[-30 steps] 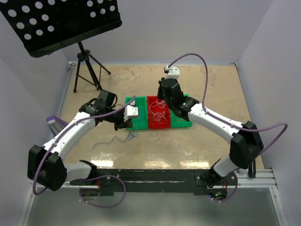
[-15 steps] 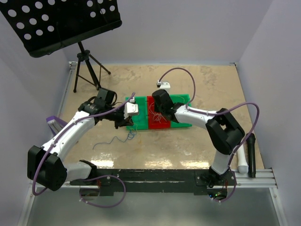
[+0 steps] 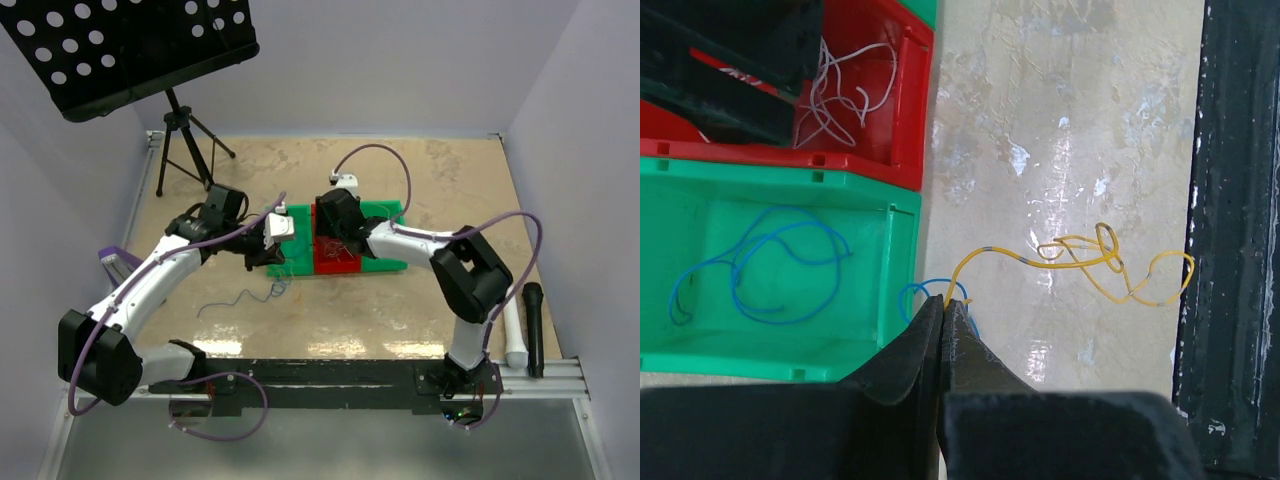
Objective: Untangle the cables
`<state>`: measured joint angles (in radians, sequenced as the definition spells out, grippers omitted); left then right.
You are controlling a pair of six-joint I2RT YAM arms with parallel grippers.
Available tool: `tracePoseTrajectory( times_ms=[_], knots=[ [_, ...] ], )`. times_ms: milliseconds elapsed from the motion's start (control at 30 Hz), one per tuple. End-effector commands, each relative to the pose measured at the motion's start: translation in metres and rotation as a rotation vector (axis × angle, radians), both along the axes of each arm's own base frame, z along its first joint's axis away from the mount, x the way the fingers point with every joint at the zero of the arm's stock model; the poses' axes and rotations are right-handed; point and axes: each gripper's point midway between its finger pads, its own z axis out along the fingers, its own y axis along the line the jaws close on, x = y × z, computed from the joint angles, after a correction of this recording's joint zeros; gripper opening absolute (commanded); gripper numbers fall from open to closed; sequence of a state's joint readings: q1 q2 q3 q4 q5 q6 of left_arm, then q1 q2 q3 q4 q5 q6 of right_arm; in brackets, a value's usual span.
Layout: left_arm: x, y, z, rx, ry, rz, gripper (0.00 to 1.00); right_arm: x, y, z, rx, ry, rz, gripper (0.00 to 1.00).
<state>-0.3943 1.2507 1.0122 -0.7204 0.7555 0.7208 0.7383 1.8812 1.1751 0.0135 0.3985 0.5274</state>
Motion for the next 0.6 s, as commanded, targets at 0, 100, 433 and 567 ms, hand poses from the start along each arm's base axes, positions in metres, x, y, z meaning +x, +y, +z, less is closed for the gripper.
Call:
tracePoseTrajectory(
  times_ms=[0, 100, 433, 567],
  knots=[
    [0.015, -0.011, 0.023, -0.070, -0.050, 0.032, 0.00, 0.002, 0.010, 0.123, 0.201, -0.218, 0.052, 0.68],
    [0.022, -0.012, 0.025, -0.080, -0.059, 0.060, 0.00, -0.020, 0.010, 0.164, 0.267, -0.281, 0.149, 0.70],
    [0.027, -0.015, 0.027, -0.095, -0.040, 0.077, 0.00, -0.109, 0.013, 0.185, 0.340, -0.303, 0.558, 0.68],
    [0.029, -0.017, 0.030, -0.109, -0.040, 0.081, 0.00, -0.137, 0.021, 0.187, 0.386, -0.290, 0.687, 0.67]
  ],
)
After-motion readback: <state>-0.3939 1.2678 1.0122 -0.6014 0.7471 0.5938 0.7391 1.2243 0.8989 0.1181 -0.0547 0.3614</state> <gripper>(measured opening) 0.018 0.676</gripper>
